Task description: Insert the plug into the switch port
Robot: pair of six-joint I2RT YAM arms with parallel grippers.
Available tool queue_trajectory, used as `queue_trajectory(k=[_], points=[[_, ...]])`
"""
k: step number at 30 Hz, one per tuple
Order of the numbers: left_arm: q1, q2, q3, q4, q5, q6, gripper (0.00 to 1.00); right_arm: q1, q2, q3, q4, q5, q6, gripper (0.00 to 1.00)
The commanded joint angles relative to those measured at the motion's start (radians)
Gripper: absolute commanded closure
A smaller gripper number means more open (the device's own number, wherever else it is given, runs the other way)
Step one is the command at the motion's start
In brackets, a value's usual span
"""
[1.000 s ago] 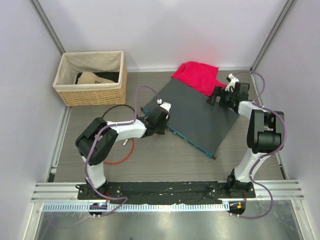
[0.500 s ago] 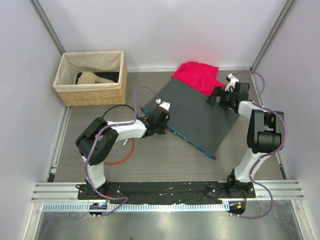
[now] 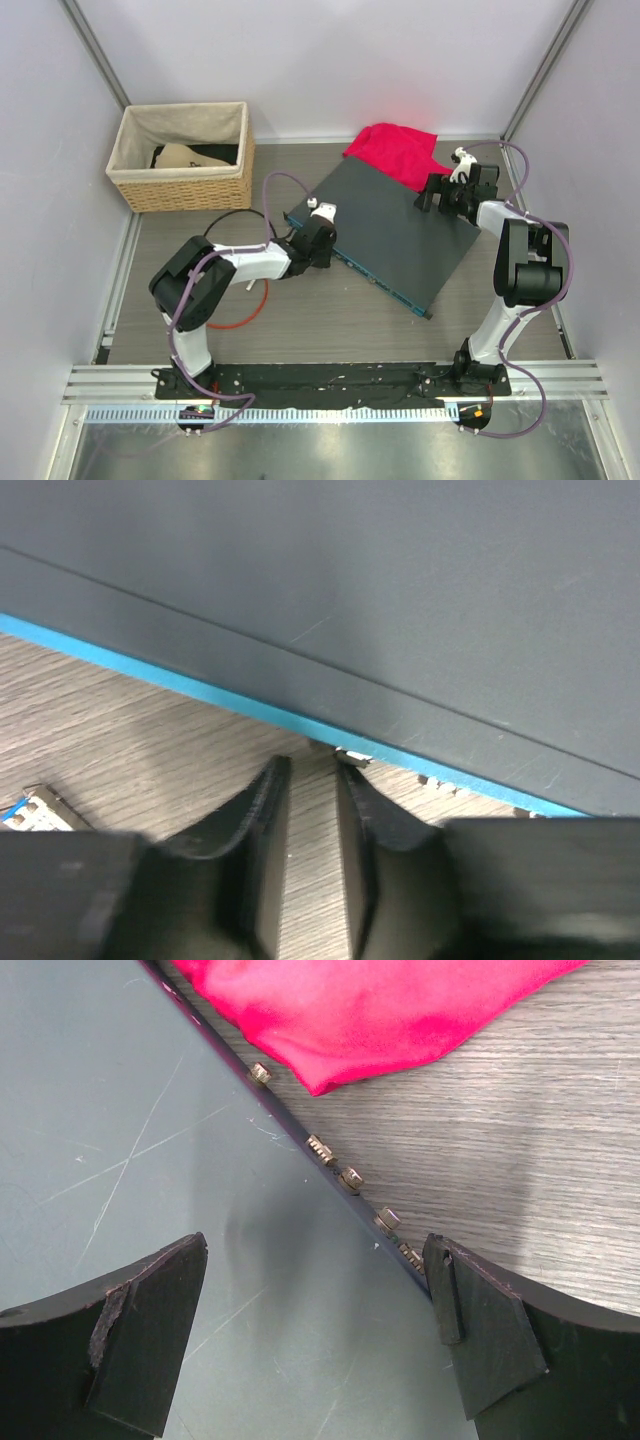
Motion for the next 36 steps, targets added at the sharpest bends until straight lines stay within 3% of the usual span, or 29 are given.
queue_trajectory(k=[1, 7, 15, 21, 26, 30, 36], points=[[0.01, -0.115, -0.074, 0.195, -0.056, -0.028, 0.65, 0.034, -0.008, 0.007, -0.086, -0.076, 0.026, 0.01], [0.01, -0.33, -0.192, 0.035, -0.132, -0.028, 0.49, 0.034, -0.024, -0.003, -0.076, -0.071, 0.027, 0.01], [0.025, -0.478, -0.192, -0.219, -0.185, -0.03, 0.23, 0.035, -0.079, -0.043, -0.035, -0.045, 0.041, 0.01], [0.057, -0.458, -0.143, -0.317, -0.16, -0.037, 0.21, 0.034, -0.138, -0.08, -0.035, 0.039, 0.043, 0.01], [0.094, -0.458, -0.059, -0.446, -0.123, 0.039, 0.17, 0.04, -0.259, -0.141, 0.063, 0.094, 0.072, 0.01], [0.1, -0.498, -0.007, -0.543, -0.117, 0.071, 0.15, 0.092, -0.368, -0.193, 0.092, 0.175, 0.078, 0.01], [0.103, -0.648, 0.03, -0.658, -0.125, 0.113, 0.08, 0.405, -0.49, -0.244, 0.129, 0.3, 0.046, 0.02]])
